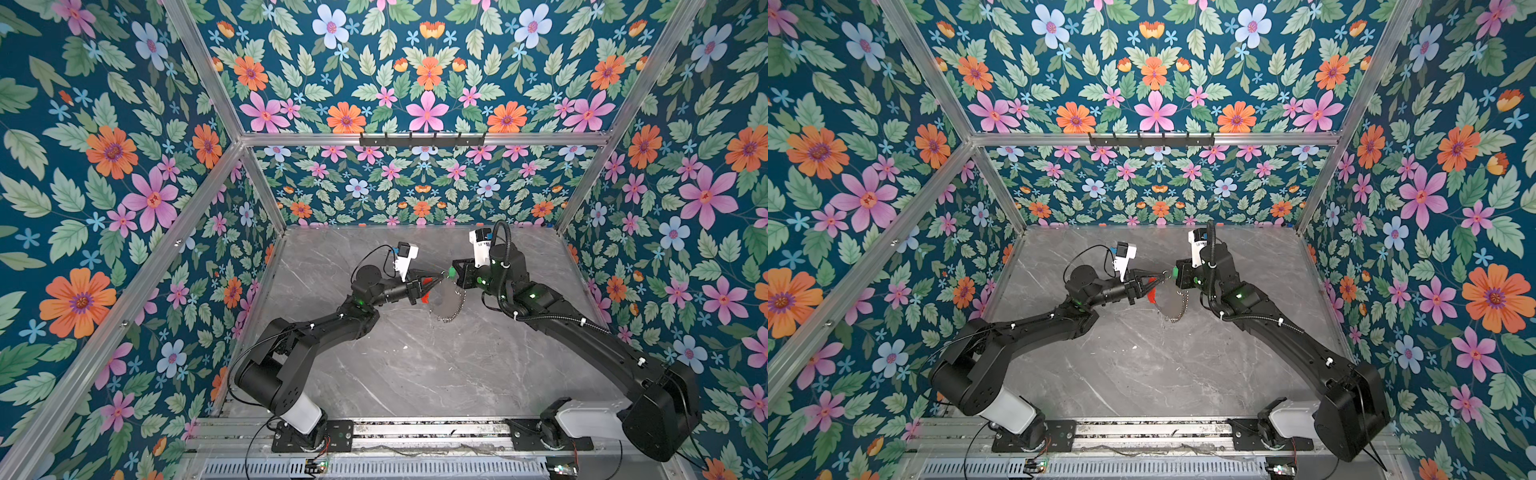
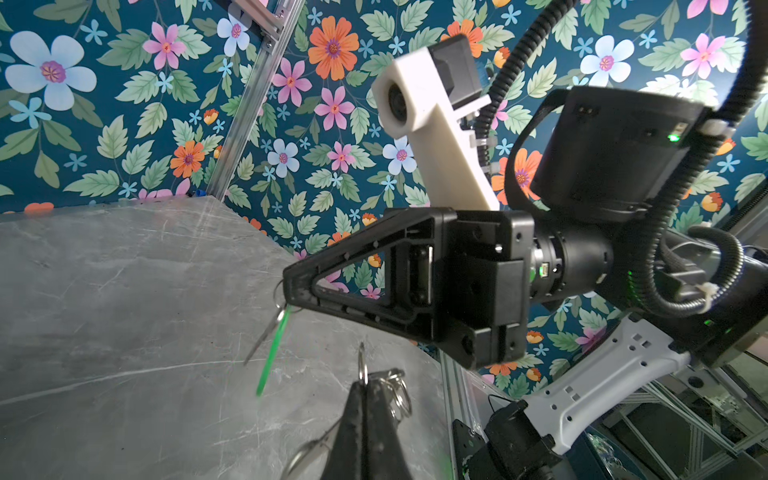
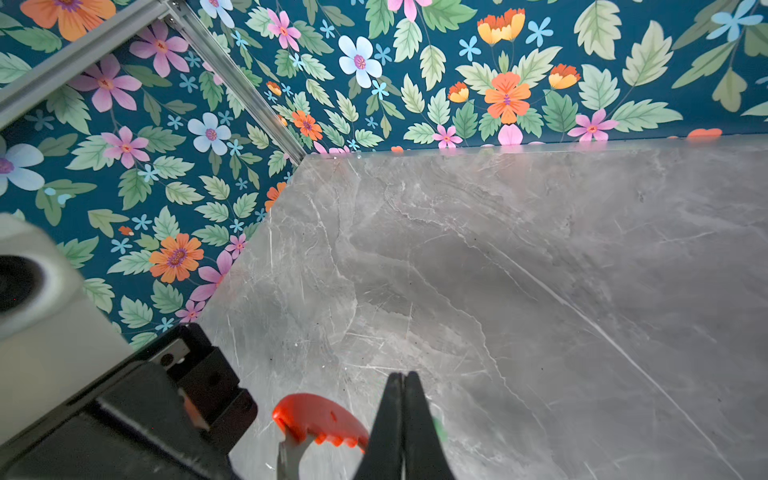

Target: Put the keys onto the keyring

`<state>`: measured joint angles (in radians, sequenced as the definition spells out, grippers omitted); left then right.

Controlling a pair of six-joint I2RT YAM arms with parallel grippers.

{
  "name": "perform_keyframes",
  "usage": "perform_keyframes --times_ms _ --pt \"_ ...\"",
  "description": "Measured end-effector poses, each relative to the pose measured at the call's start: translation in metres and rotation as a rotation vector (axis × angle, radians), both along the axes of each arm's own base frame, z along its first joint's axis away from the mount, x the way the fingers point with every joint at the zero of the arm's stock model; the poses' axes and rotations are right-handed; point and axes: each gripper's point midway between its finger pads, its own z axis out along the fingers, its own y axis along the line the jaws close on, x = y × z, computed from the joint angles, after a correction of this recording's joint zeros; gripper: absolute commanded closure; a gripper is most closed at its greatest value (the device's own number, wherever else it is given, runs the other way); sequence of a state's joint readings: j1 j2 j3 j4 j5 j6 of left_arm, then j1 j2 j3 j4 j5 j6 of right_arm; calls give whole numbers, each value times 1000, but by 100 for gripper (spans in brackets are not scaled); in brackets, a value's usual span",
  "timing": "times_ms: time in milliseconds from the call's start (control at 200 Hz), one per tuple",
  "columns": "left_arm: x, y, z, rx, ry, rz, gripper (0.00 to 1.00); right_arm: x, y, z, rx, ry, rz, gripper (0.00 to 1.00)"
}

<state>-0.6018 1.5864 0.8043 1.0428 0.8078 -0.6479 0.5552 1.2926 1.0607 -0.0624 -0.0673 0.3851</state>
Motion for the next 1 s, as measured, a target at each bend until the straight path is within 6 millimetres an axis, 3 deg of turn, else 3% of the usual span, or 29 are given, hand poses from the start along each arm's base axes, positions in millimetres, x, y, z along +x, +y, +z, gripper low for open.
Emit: perform_keyframes --times_ms 225,435,1000 --pt "1 0 0 1 2 3 100 -21 -1 8 -4 -42 75 100" --pt "4 -2 3 -3 -1 8 100 -37 14 14 7 -63 211 100" --pt "6 0 6 -8 -2 17 100 -39 19 20 2 -77 254 100"
